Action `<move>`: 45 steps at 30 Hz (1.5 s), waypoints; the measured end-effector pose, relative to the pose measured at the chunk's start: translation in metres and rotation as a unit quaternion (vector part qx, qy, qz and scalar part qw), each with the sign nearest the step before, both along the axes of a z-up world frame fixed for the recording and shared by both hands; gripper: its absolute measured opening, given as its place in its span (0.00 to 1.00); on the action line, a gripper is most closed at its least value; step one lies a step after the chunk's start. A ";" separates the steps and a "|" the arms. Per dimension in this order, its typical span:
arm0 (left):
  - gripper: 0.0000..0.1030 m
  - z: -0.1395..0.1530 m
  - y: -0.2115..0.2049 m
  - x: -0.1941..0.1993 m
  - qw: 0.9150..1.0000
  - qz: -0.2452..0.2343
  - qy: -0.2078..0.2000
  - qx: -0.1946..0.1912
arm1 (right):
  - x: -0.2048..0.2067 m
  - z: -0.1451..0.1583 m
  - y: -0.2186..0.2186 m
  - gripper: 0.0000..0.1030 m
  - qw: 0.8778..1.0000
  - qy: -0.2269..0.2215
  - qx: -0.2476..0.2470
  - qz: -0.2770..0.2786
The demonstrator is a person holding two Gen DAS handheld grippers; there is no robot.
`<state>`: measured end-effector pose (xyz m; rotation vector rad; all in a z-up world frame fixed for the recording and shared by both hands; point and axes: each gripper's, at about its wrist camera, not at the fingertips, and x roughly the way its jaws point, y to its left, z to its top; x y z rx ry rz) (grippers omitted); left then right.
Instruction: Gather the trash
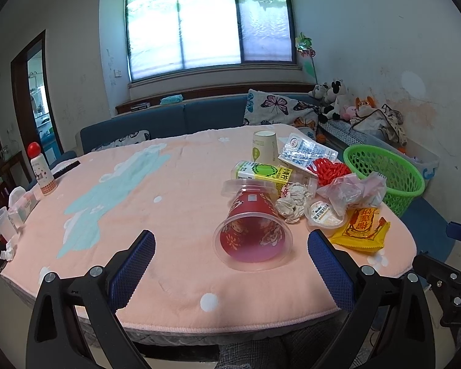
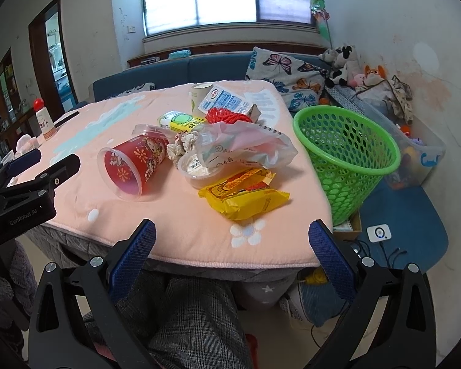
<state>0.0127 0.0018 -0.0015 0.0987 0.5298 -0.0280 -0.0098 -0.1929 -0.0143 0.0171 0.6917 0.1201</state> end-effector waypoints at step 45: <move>0.93 -0.010 0.007 0.048 0.999 -0.006 0.036 -0.006 | 0.054 0.001 -0.013 0.92 1.000 0.005 0.005 0.006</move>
